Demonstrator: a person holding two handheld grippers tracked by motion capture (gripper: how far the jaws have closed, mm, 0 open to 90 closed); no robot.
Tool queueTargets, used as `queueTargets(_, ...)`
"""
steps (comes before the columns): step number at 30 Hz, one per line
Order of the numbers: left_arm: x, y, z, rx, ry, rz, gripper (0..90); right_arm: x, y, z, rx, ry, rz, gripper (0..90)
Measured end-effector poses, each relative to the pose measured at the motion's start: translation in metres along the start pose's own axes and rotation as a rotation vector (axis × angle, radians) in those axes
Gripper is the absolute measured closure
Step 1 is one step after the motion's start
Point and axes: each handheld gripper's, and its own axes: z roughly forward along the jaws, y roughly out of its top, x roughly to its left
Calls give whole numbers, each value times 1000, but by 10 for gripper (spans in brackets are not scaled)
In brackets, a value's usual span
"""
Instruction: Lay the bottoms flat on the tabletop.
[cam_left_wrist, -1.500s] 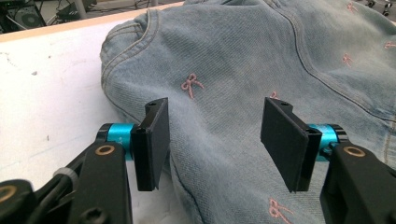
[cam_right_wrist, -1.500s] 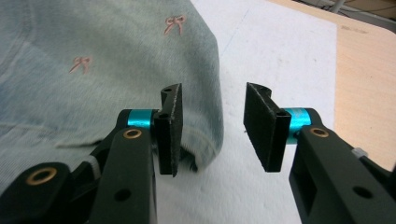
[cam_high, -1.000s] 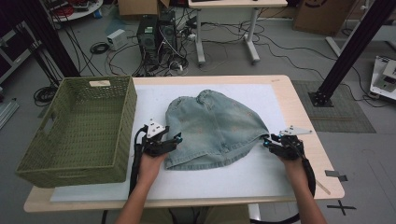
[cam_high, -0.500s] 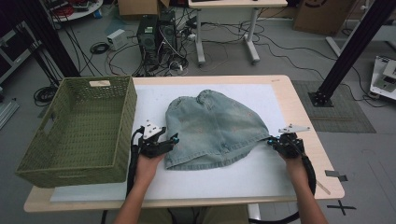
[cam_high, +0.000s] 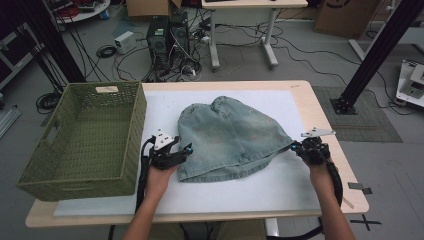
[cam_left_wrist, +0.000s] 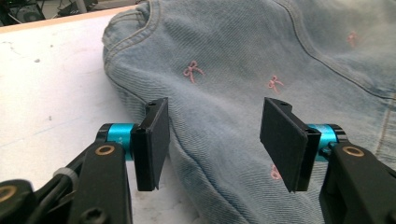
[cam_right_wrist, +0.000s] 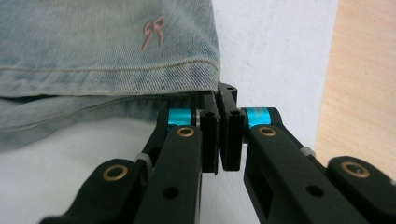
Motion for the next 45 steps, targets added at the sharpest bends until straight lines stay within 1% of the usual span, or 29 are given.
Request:
queueTargets(2,0,0,0,2,-1,5,426,1,-1,11,4,-5,15,872)
queueTargets(4,0,0,-1,0,0,4,426,1,-2,17,4,-18,25,818)
queueTargets(5,0,0,-1,-4,0,3,426,0,-3,18,-5,-25,43,776)
queueTargets(6,1,0,-1,-1,0,5,426,-1,-3,18,-11,-17,58,749)
queueTargets(8,1,0,-1,-1,1,5,426,-4,-5,15,-25,-3,70,670)
queueTargets(11,1,0,-2,-1,1,3,426,-4,-10,6,-62,13,96,643)
queueTargets(14,1,0,-2,-6,0,4,426,0,-17,-1,-81,23,71,647)
queueTargets(17,2,1,-3,-11,3,4,426,4,-23,-8,-85,38,63,652)
queueTargets(19,3,1,-4,-10,5,3,426,8,-27,-13,-88,78,65,657)
queueTargets(20,3,1,-3,-10,5,1,426,9,-28,-13,-89,99,55,657)
queueTargets(21,3,0,-3,-10,5,-1,426,11,-28,-13,-86,119,43,656)
queueTargets(22,3,0,-3,-9,3,-1,426,13,-27,-12,-87,123,22,655)
queueTargets(24,3,1,-4,-6,3,5,426,17,-24,-7,-86,140,4,641)
queueTargets(27,4,1,-4,-9,3,1,426,23,-17,1,-74,149,-12,598)
queueTargets(29,4,0,-4,-8,3,-3,426,25,-12,6,-65,152,-20,591)
queueTargets(31,4,0,-5,-6,2,0,426,27,-7,12,-53,154,-21,584)
queueTargets(33,4,0,-5,-6,-1,-1,426,28,-3,18,-27,156,-28,587)
queueTargets(34,4,0,-5,-5,-1,0,426,28,-2,21,-15,161,-36,604)
queueTargets(36,4,-1,-6,-5,-2,2,426,27,0,25,-9,170,-51,636)
queueTargets(37,4,-1,-6,-7,-2,0,426,27,1,25,-6,175,-52,668)
queueTargets(38,4,-1,-6,-7,-2,-1,426,26,1,24,-2,179,-55,751)
queueTargets(39,5,-2,-6,-6,-1,0,426,26,1,24,-2,176,-73,825)
queueTargets(43,6,-3,-7,-5,1,-6,426,29,2,22,4,168,-98,871)
queueTargets(45,6,-3,-7,-5,1,-4,426,29,1,20,10,171,-107,879)
